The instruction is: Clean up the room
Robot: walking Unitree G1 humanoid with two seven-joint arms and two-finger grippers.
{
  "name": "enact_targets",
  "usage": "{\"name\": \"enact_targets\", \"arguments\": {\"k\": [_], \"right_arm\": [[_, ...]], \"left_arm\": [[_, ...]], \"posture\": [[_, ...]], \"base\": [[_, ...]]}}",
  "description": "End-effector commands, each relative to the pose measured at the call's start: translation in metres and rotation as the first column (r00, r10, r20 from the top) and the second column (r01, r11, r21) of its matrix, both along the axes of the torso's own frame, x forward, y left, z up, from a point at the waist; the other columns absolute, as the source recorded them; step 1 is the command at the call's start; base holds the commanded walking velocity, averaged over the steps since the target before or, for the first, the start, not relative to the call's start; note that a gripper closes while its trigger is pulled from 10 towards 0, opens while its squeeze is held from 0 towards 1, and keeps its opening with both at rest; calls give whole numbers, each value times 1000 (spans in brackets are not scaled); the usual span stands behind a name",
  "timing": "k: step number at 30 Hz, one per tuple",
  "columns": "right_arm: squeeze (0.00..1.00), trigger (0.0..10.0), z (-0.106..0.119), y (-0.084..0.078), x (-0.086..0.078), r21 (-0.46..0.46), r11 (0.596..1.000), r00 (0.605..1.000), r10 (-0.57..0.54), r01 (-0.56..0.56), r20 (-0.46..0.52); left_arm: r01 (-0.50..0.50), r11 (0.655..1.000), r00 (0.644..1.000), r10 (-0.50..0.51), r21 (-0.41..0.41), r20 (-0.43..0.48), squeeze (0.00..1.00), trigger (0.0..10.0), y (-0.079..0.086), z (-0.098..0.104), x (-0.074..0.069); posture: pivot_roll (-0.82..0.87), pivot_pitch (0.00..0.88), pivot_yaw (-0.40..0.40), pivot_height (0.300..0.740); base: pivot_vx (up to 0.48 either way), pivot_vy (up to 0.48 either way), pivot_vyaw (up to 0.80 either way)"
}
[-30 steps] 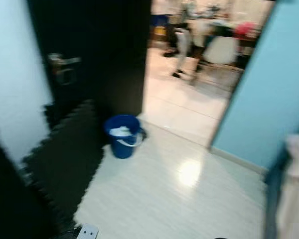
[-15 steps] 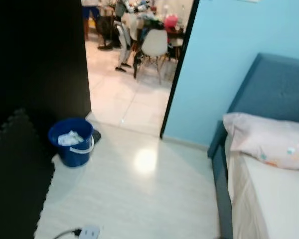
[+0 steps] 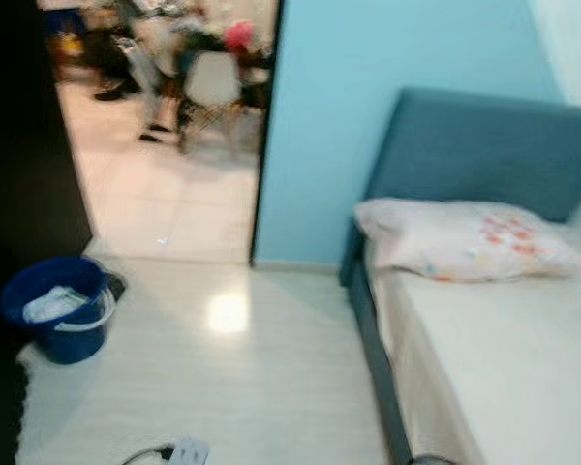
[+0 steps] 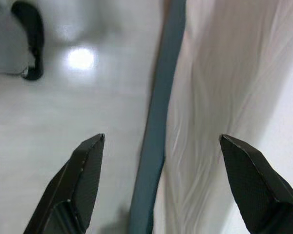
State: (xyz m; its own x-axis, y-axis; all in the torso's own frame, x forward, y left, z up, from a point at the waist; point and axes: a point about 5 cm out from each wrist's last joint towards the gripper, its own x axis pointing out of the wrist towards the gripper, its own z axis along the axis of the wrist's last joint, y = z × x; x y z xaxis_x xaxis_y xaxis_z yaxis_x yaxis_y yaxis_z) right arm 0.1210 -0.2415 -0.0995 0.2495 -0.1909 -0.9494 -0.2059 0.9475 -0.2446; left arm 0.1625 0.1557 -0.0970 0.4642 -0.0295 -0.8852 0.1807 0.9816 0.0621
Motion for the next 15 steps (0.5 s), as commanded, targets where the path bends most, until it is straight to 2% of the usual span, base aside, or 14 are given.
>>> {"name": "enact_targets", "arguments": {"k": [1, 15], "right_arm": [[0, 10000, 3, -2, 7, -6, 1000, 1000, 3, -3, 21], [0, 10000, 1, 5, 7, 1, 1000, 1000, 17, -17, 20]], "left_arm": [[23, 1000, 1000, -23, 2, -7, 0, 10000, -2, 0, 0], [34, 999, 999, -34, 5, -8, 0, 10000, 0, 0, 0]], "posture": [[76, 0, -89, 740], [75, 0, -83, 740]], "base": [[0, 0, -788], [0, 0, -788]]}}
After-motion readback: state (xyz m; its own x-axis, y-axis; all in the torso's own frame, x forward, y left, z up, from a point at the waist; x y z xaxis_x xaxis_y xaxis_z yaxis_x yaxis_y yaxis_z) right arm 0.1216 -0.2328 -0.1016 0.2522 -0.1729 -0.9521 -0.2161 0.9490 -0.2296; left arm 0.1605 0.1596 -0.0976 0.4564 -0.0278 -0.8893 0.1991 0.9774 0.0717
